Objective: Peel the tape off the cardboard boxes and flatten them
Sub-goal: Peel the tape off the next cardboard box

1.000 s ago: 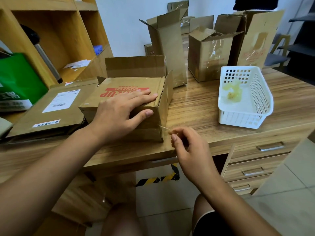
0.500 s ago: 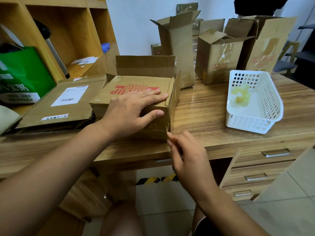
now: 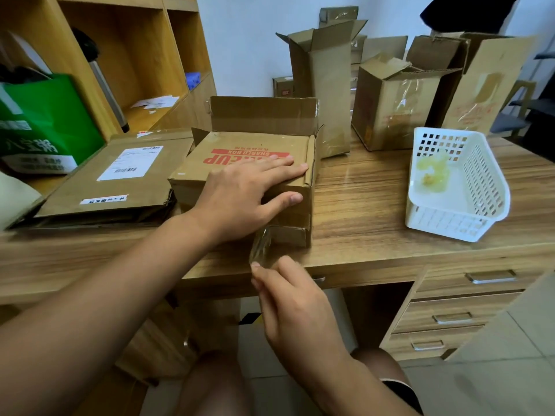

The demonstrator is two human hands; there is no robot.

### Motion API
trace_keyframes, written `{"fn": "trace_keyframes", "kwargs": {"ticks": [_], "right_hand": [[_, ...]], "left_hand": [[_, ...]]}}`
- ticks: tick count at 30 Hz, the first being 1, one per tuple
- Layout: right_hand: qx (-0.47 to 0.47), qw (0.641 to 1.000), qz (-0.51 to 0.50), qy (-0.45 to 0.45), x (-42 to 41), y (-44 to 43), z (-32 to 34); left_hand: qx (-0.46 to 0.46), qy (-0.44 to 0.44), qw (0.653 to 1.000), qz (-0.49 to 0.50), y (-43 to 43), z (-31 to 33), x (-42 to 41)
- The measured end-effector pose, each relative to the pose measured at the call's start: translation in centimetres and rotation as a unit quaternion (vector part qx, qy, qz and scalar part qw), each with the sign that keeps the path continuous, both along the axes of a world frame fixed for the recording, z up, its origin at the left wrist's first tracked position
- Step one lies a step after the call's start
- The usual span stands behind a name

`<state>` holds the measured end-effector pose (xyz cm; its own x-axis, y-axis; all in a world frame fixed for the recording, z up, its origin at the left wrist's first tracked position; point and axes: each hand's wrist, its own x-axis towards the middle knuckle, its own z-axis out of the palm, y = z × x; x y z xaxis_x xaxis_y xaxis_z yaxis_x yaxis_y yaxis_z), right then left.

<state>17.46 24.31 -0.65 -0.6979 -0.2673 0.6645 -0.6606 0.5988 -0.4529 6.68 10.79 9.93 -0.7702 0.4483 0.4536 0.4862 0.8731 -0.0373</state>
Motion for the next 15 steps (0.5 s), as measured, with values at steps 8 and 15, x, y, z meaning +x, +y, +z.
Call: {"fn": "trace_keyframes", "kwargs": {"ticks": [8,15], "right_hand": [[-0.162,0.982,-0.048,-0.089,-2.1,2.8,1.3],[-0.271,0.943,-0.041,-0.187,-4.6,4.7,2.3]], "left_hand": [[0.025,-0.027,0.999,0.018,0.1,0.4,0.2],[0.004,-0.109,0.994,-0.016,-0.9,1.6,-0.2]]}}
